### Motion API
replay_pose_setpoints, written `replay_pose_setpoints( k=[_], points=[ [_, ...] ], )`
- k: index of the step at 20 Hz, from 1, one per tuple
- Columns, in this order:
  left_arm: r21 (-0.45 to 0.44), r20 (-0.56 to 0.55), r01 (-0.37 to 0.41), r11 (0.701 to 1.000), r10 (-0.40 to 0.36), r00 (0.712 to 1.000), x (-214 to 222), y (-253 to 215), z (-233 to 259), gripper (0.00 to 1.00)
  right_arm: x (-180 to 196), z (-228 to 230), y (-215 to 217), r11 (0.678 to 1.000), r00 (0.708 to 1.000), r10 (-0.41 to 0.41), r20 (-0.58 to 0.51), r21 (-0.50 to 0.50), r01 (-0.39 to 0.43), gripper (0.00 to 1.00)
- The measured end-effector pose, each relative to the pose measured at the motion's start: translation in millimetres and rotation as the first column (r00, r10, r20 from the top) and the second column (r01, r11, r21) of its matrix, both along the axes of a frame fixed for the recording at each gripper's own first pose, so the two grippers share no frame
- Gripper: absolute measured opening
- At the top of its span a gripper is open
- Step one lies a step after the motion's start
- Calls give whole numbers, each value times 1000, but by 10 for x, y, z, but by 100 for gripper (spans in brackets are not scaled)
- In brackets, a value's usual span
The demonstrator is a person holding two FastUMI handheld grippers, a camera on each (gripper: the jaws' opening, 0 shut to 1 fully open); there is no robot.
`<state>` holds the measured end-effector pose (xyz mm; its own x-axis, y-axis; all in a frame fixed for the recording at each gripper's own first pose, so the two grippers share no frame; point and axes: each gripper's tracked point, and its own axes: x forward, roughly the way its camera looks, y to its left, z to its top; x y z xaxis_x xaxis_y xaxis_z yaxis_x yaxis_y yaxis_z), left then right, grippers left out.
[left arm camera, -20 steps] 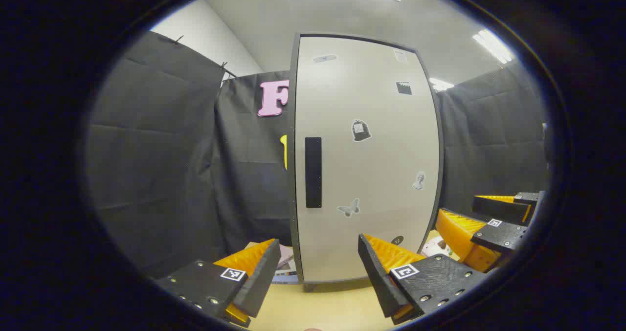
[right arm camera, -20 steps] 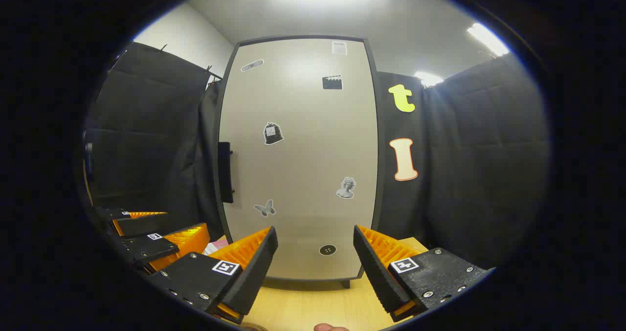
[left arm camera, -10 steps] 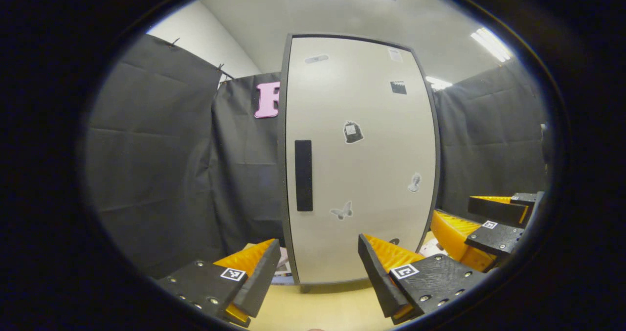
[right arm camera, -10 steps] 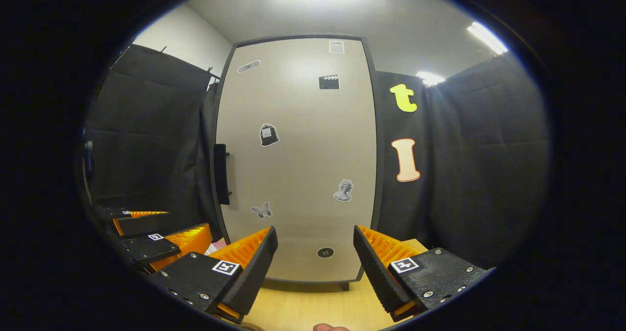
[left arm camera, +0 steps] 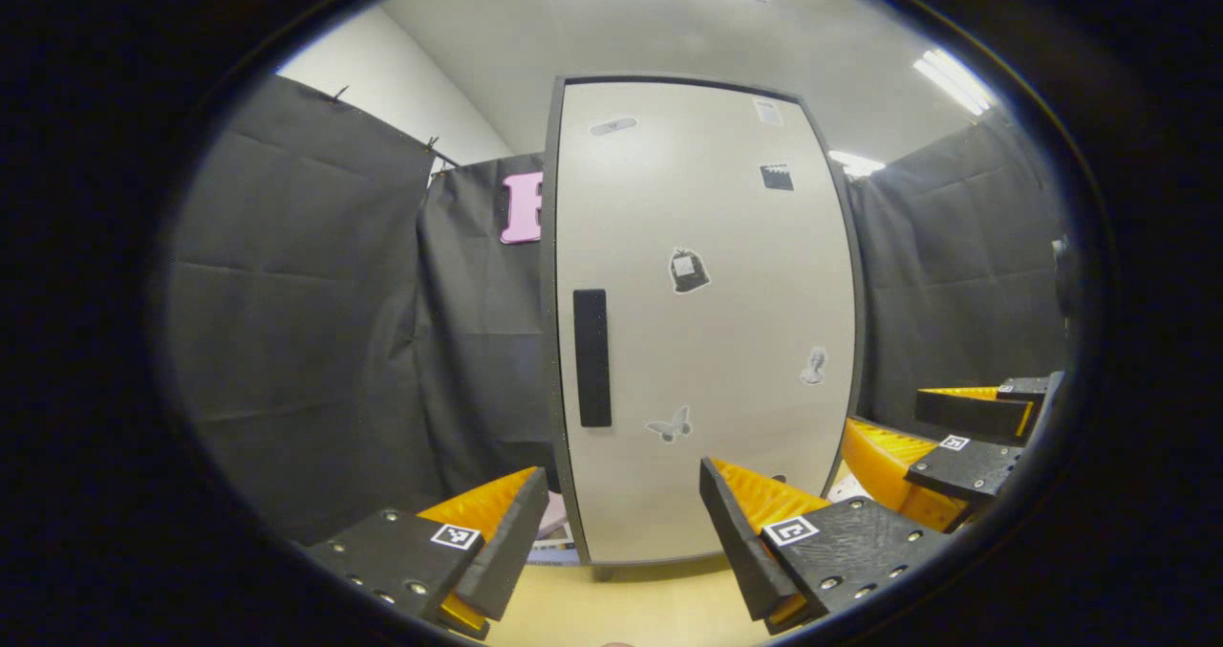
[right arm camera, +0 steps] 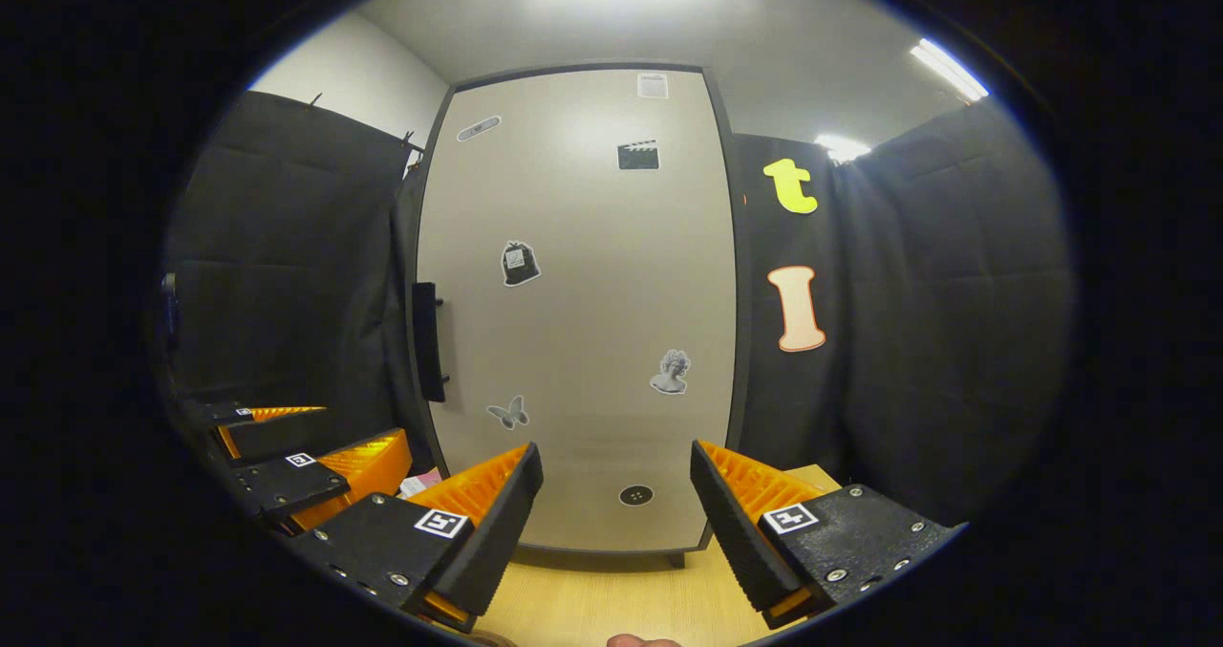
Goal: Open the cabinet door with the right hand, grasp the bottle in the cabinet with the left hand and place it on the coaster, then close the cabinet door with the right hand.
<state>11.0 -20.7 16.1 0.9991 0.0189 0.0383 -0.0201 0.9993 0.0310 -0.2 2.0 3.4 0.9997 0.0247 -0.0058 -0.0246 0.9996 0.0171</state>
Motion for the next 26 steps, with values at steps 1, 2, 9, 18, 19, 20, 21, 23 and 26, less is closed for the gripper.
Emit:
replay_pose_setpoints(
  k=[1, 2, 9, 18, 19, 20, 21, 23, 26],
  points=[
    [-4, 1, 4, 1000, -4, 1000, -2, -20, 12, 99, 1, 10, 1, 1000, 1000, -2, 0, 3, 2, 96],
    [-5, 3, 3, 1000, -3, 1000, 17, -23, 10, 99, 5, 11, 9, 1000, 1000, 0, 0, 3, 0, 96],
    [-14, 19, 0, 1000, 0, 1000, 18, 54, 32, 91, 1, 35, 37, 1000, 999, 23, 25, -16, -23, 96],
    [10, 37, -26, 1000, 26, 999, -71, 435, -91, 91, 173, 215, 275, 997, 996, 74, 50, -39, -72, 96],
    [8, 39, -31, 999, 31, 999, -89, 506, -110, 91, 197, 254, 347, 996, 995, 85, 56, -44, -82, 96],
    [7, 39, -42, 999, 42, 998, -117, 587, -144, 91, 236, 298, 418, 994, 993, 96, 61, -51, -93, 96],
    [2, 38, -50, 999, 50, 998, -143, 667, -167, 91, 270, 346, 494, 993, 992, 107, 71, -61, -102, 96],
    [-7, 30, -65, 998, 65, 997, -213, 825, -236, 91, 352, 487, 664, 989, 987, 129, 100, -83, -121, 96],
    [7, 12, -83, 997, 83, 997, -290, 1054, -376, 91, 476, 657, 961, 983, 977, 169, 133, -89, -158, 96]
  ],
)
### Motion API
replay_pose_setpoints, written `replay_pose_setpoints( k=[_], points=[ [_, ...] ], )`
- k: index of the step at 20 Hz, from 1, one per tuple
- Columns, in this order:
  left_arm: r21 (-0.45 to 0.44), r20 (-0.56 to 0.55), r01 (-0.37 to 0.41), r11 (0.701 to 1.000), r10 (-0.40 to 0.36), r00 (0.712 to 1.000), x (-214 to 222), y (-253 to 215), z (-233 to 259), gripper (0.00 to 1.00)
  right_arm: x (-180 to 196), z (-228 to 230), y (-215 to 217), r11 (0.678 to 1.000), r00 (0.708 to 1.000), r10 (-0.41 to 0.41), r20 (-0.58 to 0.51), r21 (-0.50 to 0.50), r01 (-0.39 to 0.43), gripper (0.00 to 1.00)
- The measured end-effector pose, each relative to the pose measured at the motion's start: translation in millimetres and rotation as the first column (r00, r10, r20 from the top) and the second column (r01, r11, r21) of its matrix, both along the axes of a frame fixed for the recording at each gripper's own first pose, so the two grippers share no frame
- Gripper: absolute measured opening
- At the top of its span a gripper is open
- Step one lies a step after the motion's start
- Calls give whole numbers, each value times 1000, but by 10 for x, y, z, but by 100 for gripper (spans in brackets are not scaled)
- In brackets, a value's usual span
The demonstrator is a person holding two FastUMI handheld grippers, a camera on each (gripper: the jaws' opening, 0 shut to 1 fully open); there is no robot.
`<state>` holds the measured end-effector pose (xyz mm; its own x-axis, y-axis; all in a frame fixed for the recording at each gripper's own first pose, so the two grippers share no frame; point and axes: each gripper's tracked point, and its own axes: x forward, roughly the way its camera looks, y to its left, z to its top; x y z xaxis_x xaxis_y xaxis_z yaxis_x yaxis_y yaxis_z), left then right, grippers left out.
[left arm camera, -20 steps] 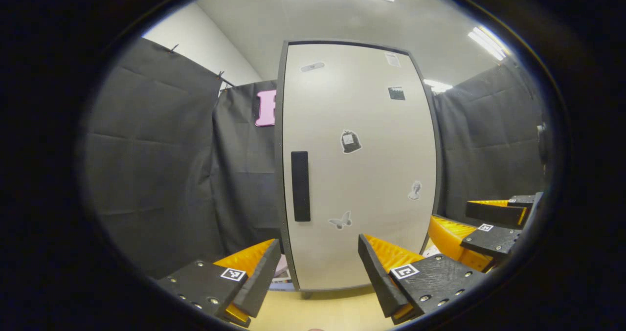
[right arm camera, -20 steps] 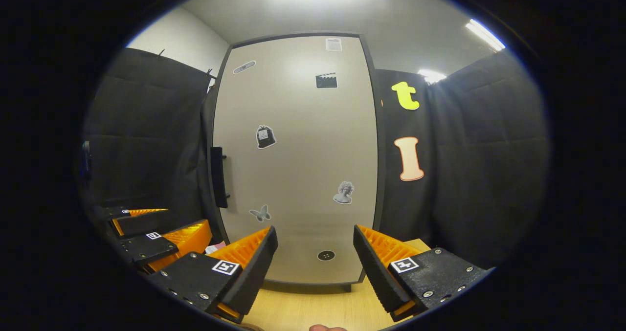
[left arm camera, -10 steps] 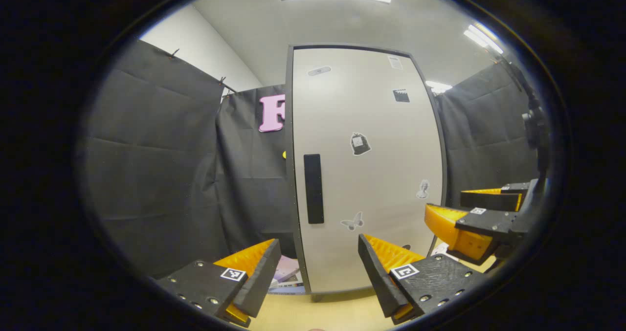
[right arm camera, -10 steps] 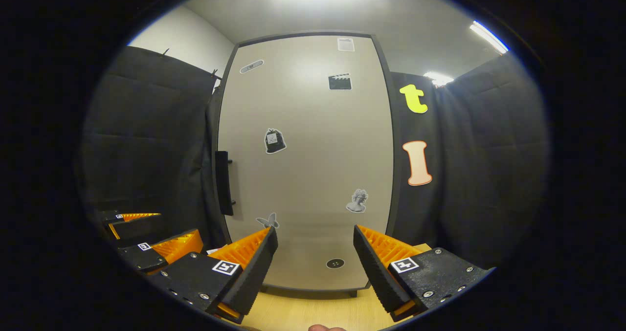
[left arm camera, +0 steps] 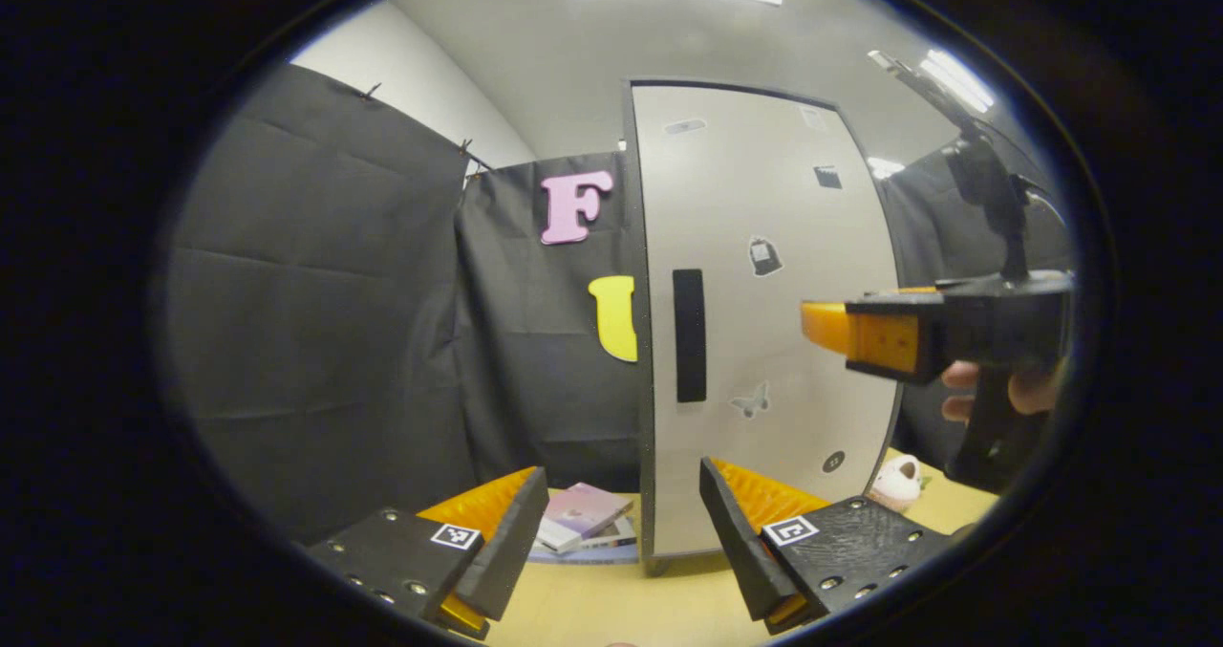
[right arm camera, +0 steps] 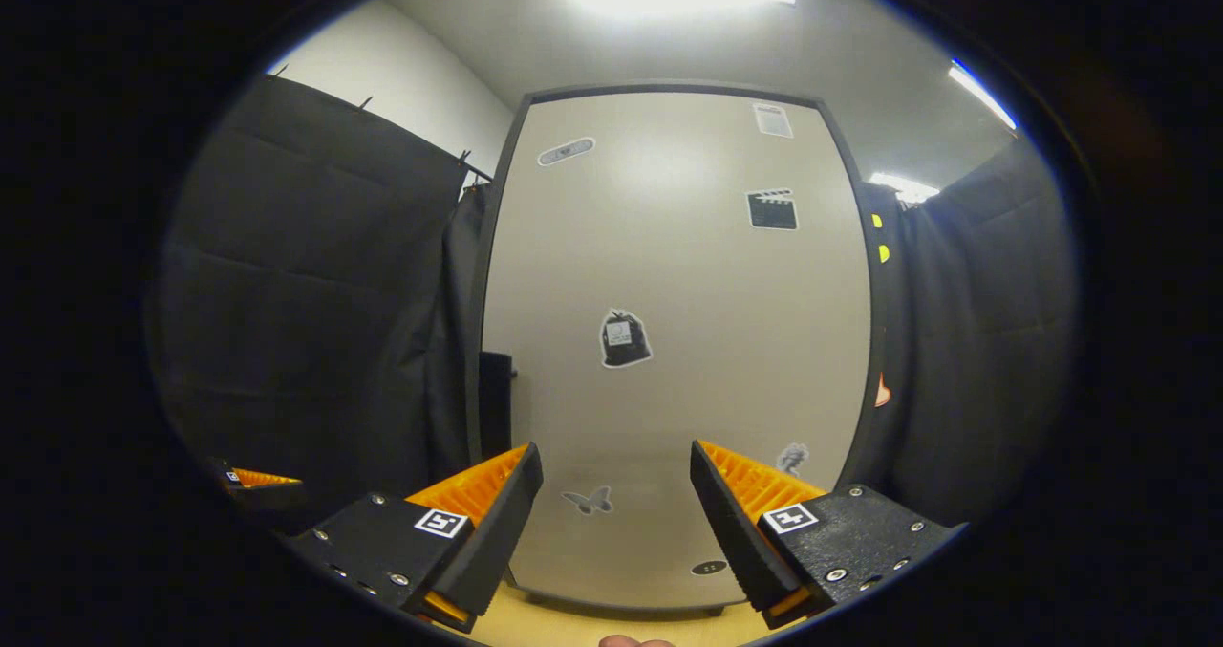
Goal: Open the cabinet door with the right hand, grasp the bottle in the cabinet with the left hand and place it on the coaster, then close the cabinet door with the right hand.
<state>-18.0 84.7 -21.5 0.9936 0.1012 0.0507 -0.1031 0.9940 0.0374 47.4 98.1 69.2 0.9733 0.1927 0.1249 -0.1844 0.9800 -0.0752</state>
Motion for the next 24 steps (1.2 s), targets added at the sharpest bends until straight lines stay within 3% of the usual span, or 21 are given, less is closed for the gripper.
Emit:
replay_pose_setpoints(
  k=[6, 11, 12, 15, 17, 18, 23, 24],
  points=[
    [-11, -13, -31, 999, 31, 999, -269, 455, -236, 91, 350, -7, 648, 999, 999, 37, 10, -23, -37, 96],
    [-2, -10, -59, 998, 58, 998, -367, 811, -343, 91, 695, -350, 1035, 996, 998, 25, -58, -84, -30, 96],
    [6, 1, -62, 998, 62, 998, -367, 879, -315, 95, 749, -358, 1042, 996, 998, 6, -58, -86, -11, 92],
    [9, 44, -62, 998, 62, 997, -431, 915, -220, 91, 886, -298, 1024, 996, 998, -37, -46, -88, 33, 71],
    [29, 58, -79, 996, 77, 995, -424, 954, -193, 91, 908, -309, 1036, 999, 996, -27, -84, -43, 24, 42],
    [43, 68, -85, 995, 82, 994, -432, 980, -126, 91, 900, -312, 1038, 999, 994, -23, -102, -28, 20, 35],
    [52, 91, -62, 997, 57, 994, -424, 881, -104, 91, 846, -323, 1028, 998, 992, 18, -122, -54, -25, 26],
    [45, 87, -60, 997, 56, 995, -416, 858, -143, 99, 821, -325, 1032, 998, 992, 26, -126, -55, -33, 25]
  ],
)
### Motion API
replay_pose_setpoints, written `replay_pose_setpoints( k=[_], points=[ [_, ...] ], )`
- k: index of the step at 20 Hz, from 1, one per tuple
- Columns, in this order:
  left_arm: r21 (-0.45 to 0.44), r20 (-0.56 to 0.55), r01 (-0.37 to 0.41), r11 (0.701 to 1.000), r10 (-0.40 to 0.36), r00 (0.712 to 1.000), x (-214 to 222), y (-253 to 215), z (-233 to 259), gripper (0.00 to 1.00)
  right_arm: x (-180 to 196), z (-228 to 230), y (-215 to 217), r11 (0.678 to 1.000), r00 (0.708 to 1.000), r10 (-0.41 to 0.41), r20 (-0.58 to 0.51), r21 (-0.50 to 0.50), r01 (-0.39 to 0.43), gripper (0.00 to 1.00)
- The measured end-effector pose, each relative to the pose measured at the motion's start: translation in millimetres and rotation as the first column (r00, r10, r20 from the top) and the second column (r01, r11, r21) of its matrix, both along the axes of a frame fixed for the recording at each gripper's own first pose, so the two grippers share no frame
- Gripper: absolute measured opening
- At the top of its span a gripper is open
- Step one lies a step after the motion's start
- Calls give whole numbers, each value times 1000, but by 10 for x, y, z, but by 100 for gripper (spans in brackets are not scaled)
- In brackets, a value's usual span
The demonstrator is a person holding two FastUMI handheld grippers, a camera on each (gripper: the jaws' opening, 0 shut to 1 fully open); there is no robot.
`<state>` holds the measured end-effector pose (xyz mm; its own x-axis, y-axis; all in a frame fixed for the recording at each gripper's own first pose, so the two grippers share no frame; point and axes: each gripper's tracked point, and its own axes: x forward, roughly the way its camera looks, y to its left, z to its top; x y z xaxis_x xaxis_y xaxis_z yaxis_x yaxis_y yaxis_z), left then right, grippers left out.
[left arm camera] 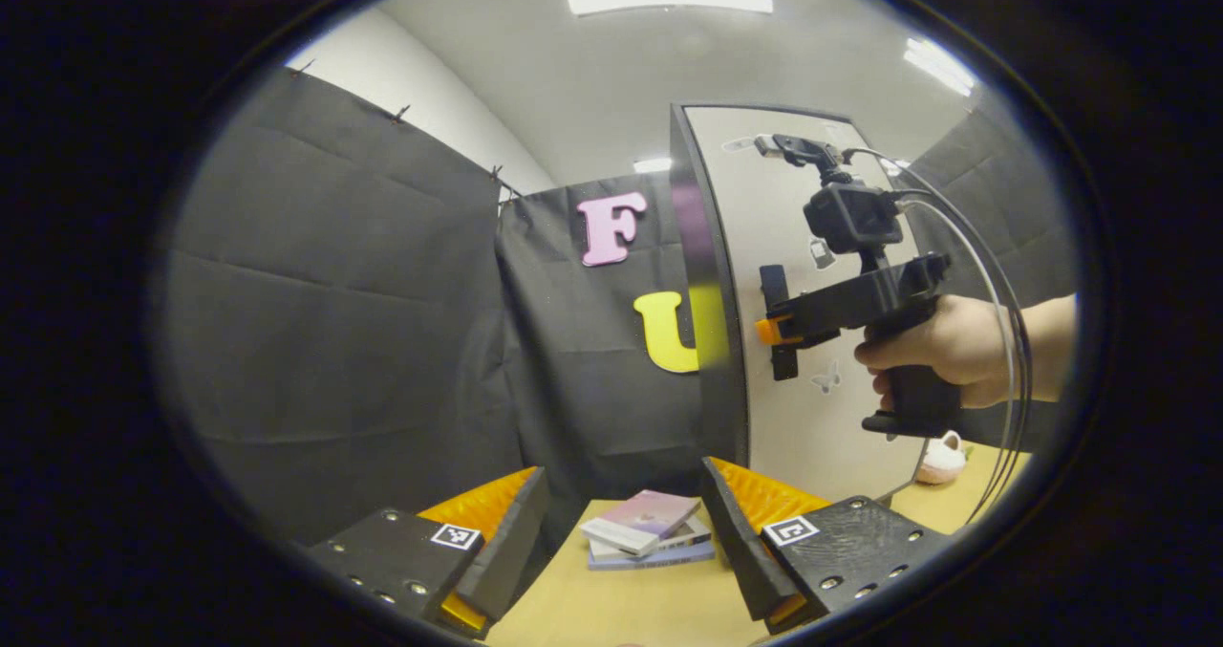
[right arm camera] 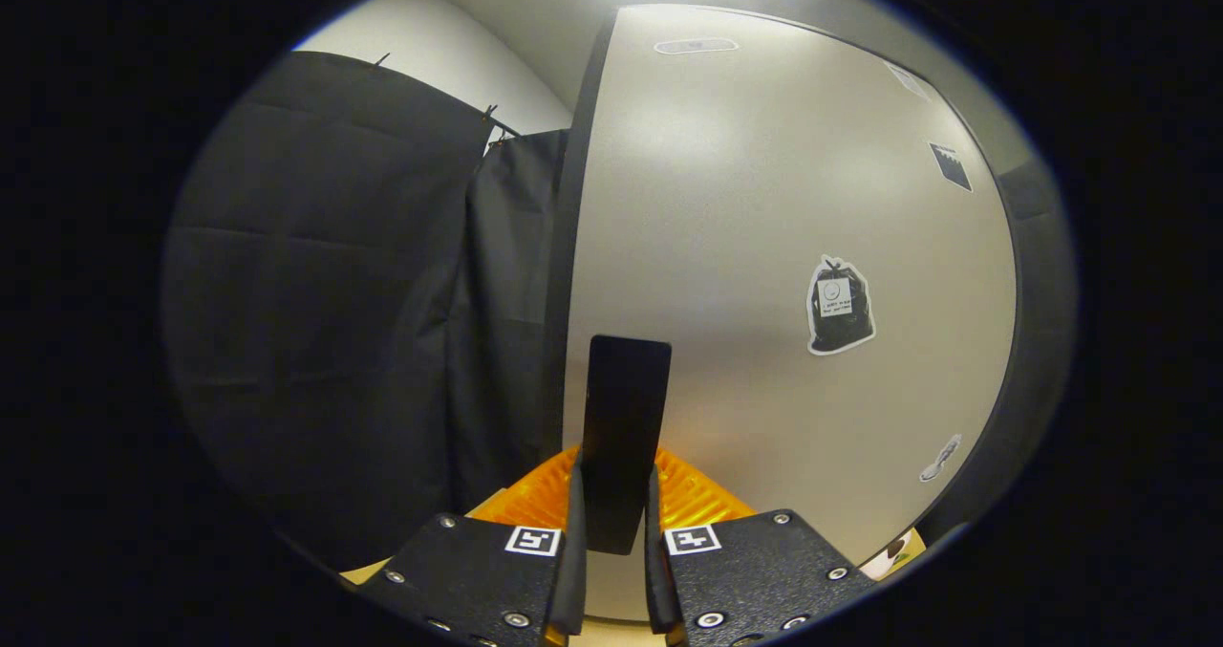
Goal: Open the cabinet door with the right hand, grasp the bottle in the cabinet with the left hand and place it on the coaster, then close the cabinet door with the right hand.
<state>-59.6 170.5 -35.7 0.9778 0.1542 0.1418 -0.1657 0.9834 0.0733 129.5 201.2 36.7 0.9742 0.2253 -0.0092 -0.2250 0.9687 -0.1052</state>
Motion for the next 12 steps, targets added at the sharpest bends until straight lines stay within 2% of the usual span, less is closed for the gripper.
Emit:
replay_pose_setpoints(
  k=[1, 4, 5, 6, 12],
  points=[
    [-9, -5, -2, 1000, 2, 1000, 16, 5, -27, 91, -27, 6, 1, 1000, 1000, 8, 1, 1, -8, 25],
    [-28, -39, 2, 1000, -3, 999, 28, -15, -140, 91, -118, 14, 13, 999, 999, 38, 6, -1, -38, 25],
    [-25, -51, -2, 1000, 0, 999, 16, -12, -190, 99, -146, 18, 9, 999, 999, 50, 8, 2, -50, 26],
    [-20, -59, -8, 1000, 6, 998, -17, -25, -214, 91, -160, 23, 3, 998, 998, 62, 9, 2, -62, 26],
    [-11, -84, -33, 999, 32, 996, -83, -129, -182, 91, -265, -8, -52, 987, 987, 160, -7, 11, -160, 25]
  ],
)
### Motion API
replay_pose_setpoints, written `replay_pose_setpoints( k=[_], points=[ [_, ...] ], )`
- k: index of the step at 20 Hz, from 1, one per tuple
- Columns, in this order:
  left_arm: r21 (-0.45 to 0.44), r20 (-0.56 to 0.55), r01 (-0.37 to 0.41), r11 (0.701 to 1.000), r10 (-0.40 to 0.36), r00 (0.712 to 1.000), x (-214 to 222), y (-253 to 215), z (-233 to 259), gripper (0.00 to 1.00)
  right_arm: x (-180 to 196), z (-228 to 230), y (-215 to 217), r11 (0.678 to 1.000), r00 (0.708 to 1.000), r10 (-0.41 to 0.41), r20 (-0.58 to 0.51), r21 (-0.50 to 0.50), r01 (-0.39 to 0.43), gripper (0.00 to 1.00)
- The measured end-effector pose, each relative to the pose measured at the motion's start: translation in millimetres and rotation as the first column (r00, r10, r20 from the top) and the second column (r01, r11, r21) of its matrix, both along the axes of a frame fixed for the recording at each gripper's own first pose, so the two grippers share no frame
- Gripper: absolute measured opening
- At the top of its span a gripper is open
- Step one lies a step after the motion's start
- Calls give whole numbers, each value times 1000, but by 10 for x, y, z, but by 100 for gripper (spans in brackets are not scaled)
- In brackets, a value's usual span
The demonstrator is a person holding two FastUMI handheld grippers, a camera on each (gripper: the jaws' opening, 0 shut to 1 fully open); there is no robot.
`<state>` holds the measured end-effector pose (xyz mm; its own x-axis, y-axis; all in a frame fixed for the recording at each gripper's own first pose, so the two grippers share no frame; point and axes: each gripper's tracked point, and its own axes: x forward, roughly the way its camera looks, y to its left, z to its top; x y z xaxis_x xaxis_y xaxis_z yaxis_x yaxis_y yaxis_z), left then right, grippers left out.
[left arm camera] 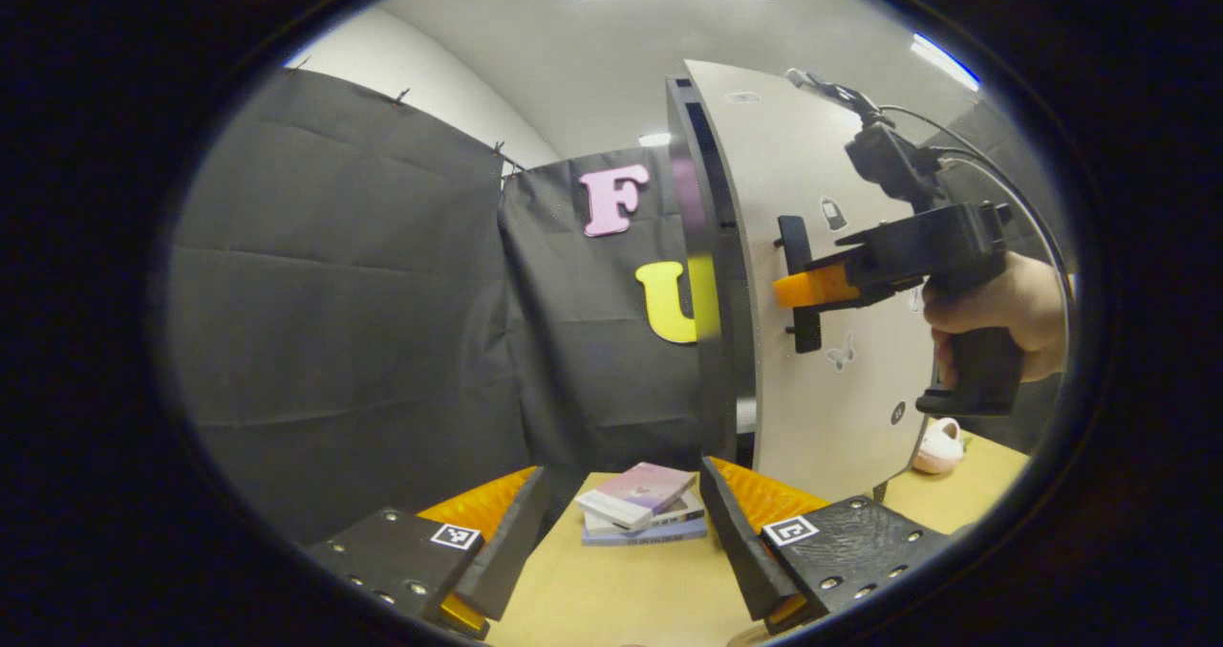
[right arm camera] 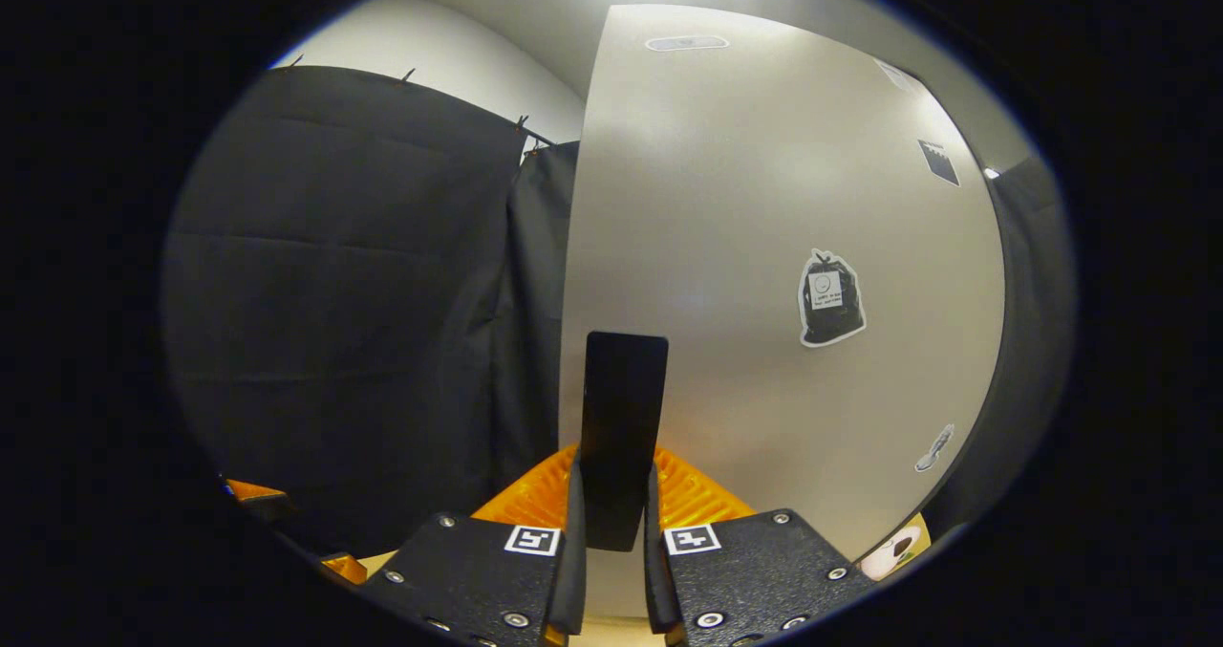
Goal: Open the cabinet door with the right hand, grasp the bottle in the cabinet with the left hand and place it on the coaster, then close the cabinet door with the right hand.
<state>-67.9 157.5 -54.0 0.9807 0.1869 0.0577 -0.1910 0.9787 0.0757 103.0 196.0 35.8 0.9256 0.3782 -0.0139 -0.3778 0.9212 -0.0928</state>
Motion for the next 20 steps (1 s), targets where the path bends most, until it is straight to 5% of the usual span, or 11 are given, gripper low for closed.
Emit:
replay_pose_setpoints(
  k=[14, 15, 16, 19, 20],
  points=[
    [8, -33, -116, 993, 116, 993, -560, -642, 150, 91, -225, -55, -222, 970, 968, 244, -59, 6, -244, 26],
    [7, -30, -117, 993, 117, 993, -580, -698, 177, 83, -230, -59, -241, 965, 963, 263, -58, 7, -263, 27],
    [8, -30, -121, 993, 121, 992, -562, -715, 159, 91, -242, -67, -261, 961, 959, 277, -62, 13, -277, 26],
    [18, -29, -130, 991, 130, 991, -609, -894, 221, 91, -244, -66, -339, 952, 949, 306, -72, 16, -305, 26],
    [26, -27, -131, 991, 132, 991, -621, -954, 248, 83, -225, -58, -363, 948, 945, 319, -71, 15, -318, 24]
  ],
)
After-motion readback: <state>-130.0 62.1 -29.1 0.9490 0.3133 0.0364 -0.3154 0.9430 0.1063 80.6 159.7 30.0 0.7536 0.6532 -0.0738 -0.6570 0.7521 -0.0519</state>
